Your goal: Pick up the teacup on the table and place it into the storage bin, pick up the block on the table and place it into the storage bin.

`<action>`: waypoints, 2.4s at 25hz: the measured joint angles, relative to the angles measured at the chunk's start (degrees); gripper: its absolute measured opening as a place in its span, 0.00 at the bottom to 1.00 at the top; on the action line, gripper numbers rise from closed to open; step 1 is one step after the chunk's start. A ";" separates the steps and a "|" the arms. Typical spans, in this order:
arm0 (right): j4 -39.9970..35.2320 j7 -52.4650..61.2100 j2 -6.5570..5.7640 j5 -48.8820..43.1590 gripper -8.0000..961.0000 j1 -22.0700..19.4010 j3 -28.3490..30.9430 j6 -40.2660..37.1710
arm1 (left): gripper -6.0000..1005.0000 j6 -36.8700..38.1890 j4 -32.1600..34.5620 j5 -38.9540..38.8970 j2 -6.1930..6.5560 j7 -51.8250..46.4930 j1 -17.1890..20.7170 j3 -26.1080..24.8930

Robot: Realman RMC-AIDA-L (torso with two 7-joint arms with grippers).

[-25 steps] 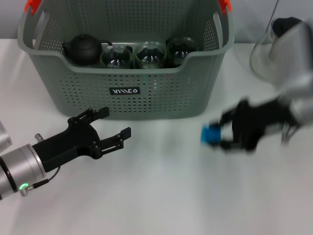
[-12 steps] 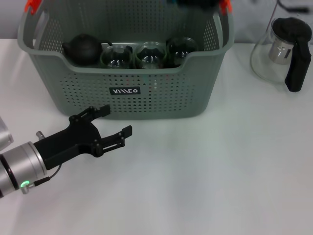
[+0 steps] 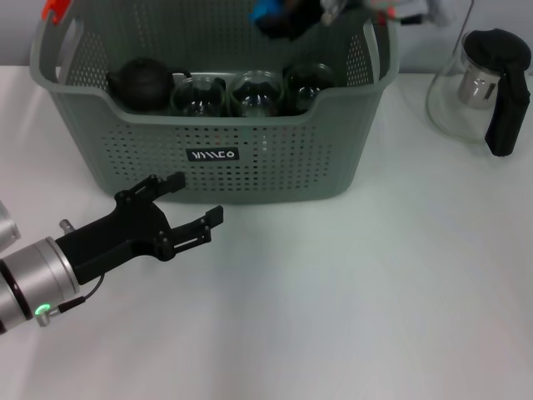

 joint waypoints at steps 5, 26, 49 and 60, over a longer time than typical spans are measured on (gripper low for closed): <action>-0.96 -0.55 0.14 0.15 0.44 -0.58 -3.41 0.52 | 0.87 -0.07 0.01 -0.02 0.01 0.06 -0.05 0.00; -8.93 -58.40 0.04 53.00 0.99 -45.53 -3.19 -28.79 | 0.87 8.93 3.80 -0.53 1.73 0.00 1.22 2.38; 23.78 -81.84 0.11 53.14 0.99 -37.98 -0.21 -25.15 | 0.87 10.16 5.57 10.10 2.20 2.39 -0.77 12.08; 23.89 -80.22 -0.67 51.38 0.99 -38.96 -0.16 -29.84 | 0.87 14.43 8.32 9.92 2.67 2.40 -0.31 11.60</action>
